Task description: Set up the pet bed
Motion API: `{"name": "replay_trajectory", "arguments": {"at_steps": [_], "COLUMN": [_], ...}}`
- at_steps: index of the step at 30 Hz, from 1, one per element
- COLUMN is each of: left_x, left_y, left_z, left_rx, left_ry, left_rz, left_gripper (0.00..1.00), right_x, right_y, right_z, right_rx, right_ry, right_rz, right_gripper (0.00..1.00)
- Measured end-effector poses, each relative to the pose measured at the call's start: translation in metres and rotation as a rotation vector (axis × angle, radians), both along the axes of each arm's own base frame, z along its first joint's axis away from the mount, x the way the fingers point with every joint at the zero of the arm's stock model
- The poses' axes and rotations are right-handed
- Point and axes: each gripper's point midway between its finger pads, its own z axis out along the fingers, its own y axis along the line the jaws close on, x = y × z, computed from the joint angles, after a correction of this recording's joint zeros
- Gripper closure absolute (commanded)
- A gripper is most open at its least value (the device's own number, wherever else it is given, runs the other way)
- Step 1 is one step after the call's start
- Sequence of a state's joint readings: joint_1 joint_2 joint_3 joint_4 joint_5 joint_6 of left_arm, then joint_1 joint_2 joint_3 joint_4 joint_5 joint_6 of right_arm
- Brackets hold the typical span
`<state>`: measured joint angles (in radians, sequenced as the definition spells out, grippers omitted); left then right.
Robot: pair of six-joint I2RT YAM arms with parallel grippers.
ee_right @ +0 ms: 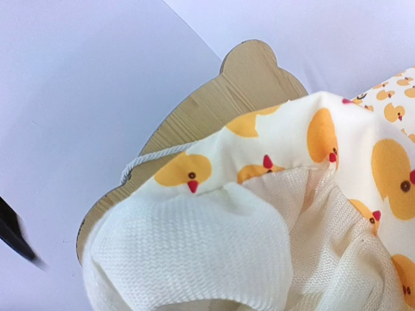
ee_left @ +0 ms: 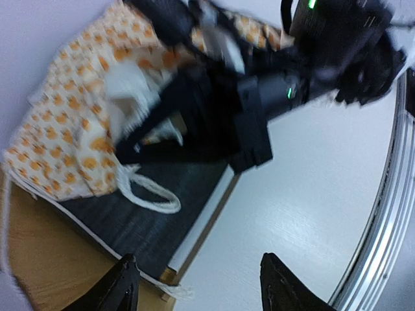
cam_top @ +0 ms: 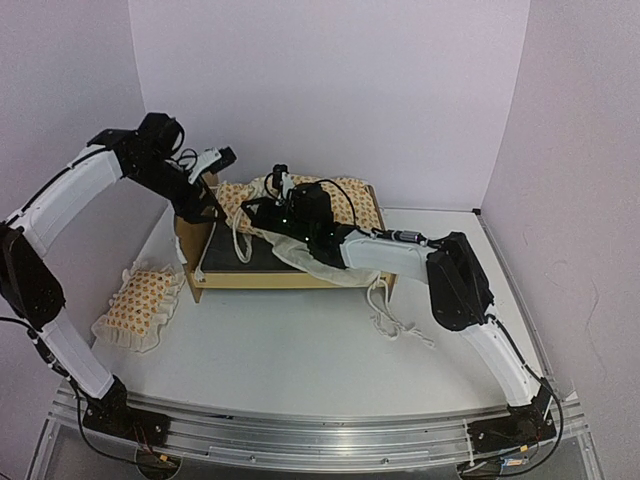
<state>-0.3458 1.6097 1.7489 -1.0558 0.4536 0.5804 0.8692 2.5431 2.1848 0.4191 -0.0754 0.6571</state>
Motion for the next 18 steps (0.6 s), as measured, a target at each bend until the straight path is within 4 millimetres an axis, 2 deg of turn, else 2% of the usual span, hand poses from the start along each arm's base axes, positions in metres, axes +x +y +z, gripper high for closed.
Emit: {"name": "replay_trajectory", "arguments": {"at_steps": [3, 6, 7, 13, 18], "left_x": [0.013, 0.035, 0.043, 0.080, 0.091], "left_y": [0.005, 0.002, -0.001, -0.003, -0.003], "left_z": [-0.063, -0.096, -0.100, -0.106, -0.112], "left_rx": [0.069, 0.075, 0.064, 0.042, 0.048], "left_ry": [0.089, 0.120, 0.114, 0.057, 0.035], "left_rz": [0.053, 0.102, 0.113, 0.206, 0.226], "left_gripper": [0.53, 0.62, 0.66, 0.75, 0.75], "right_x": [-0.002, -0.004, -0.005, -0.007, -0.008], "right_y": [0.001, 0.001, 0.001, 0.002, 0.001], "right_z": [-0.008, -0.017, -0.019, -0.025, -0.022], "right_rx": [-0.012, -0.025, -0.029, -0.033, -0.023], "right_ry": [0.011, 0.022, 0.025, 0.032, 0.024], "right_rz": [0.010, 0.015, 0.017, 0.027, 0.030], "right_gripper": [1.00, 1.00, 1.00, 1.00, 1.00]}}
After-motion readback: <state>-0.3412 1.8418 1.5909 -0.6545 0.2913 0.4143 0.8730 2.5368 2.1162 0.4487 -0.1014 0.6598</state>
